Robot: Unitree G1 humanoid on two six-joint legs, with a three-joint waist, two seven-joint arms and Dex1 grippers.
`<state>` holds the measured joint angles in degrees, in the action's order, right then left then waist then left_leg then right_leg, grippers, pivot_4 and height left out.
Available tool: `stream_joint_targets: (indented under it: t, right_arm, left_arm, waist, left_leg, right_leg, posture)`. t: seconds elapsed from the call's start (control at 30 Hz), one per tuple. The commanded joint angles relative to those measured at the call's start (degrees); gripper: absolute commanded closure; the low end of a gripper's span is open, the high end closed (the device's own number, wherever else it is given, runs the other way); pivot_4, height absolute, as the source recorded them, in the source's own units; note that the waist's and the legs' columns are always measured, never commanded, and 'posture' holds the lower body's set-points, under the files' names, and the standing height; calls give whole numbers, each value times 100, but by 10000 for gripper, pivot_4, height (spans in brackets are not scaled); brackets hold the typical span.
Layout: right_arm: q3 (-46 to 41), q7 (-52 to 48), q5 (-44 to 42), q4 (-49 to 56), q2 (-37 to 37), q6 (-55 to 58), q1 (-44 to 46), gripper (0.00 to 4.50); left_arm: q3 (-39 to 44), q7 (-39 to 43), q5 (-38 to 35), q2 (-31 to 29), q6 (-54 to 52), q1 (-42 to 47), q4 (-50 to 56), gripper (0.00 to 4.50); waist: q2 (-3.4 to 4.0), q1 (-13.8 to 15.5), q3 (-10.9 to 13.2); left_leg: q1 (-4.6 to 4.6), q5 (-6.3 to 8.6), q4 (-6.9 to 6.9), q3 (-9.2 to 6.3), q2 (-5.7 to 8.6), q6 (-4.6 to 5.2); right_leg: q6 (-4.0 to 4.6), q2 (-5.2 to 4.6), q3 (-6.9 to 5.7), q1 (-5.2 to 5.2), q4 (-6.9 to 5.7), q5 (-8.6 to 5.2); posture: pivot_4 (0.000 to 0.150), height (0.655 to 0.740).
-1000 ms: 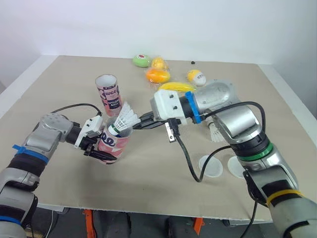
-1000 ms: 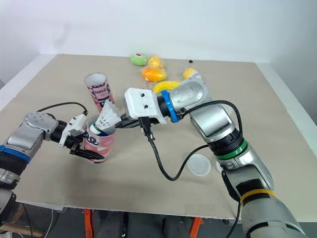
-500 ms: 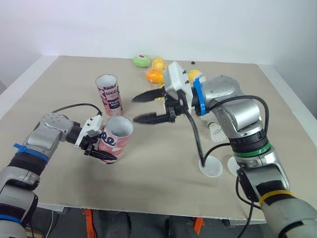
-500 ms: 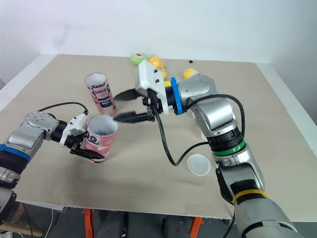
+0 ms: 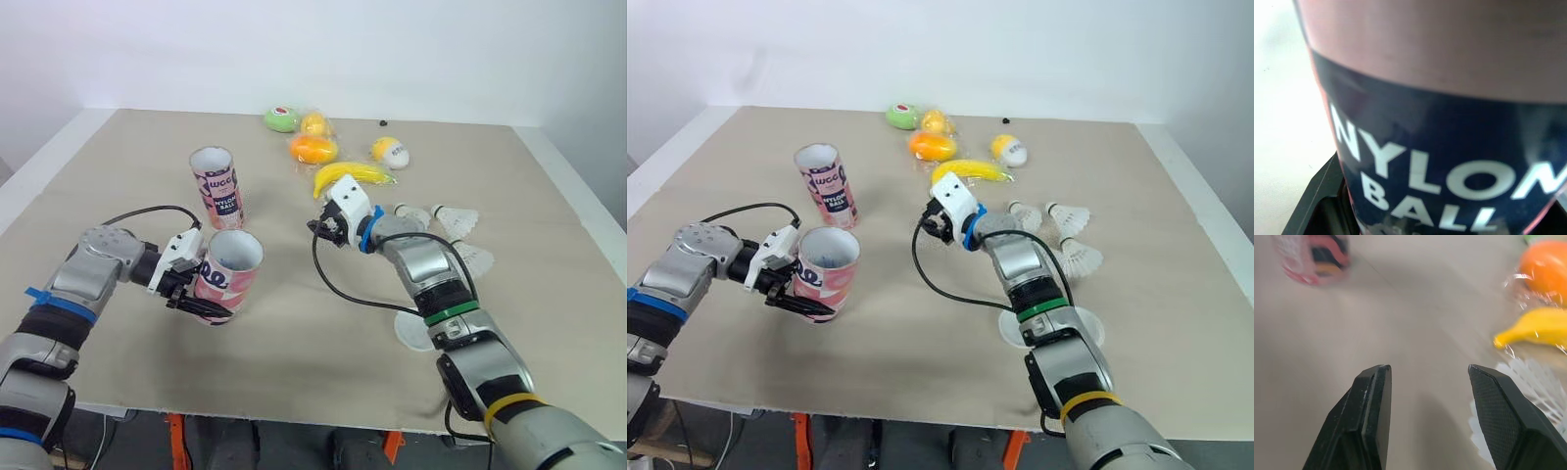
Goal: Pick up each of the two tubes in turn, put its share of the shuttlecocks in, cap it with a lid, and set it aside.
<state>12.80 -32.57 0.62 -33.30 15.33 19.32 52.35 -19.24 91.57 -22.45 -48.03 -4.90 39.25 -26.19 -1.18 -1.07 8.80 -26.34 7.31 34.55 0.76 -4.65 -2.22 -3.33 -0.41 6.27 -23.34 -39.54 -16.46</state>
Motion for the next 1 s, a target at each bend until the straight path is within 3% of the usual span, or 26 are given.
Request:
stream_joint_targets:
  t: [0.03,0.37,1.0]
  right_arm:
    - [-176,52,95,153,181,-101,172,17602]
    - [-201,88,300,812,620,221,-65,17602]
    - [-388,584,318,700,394,576,-651,17602]
  left_arm:
    - [-252,93,154,148,-97,-238,137,14210]
    - [-135,93,232,243,-164,-330,223,14210]
    - [50,93,302,325,-334,-466,453,14210]
  waist:
    - [1,0,0]
    - [1,-1,0]
    - [3,1,-2]
  left_leg:
    - [0,0,0,0,0,0]
    - [0,1,-3,-1,0,1]
    - [1,1,0,-4,4,1]
  right_leg:
    - [0,0,0,-1,0,0]
    - [1,1,0,-1,-1,-3]
    - [-3,-2,0,6,0,-3]
  posture:
    - [1500,7179]
    - [1500,7179]
    - [1500,7179]
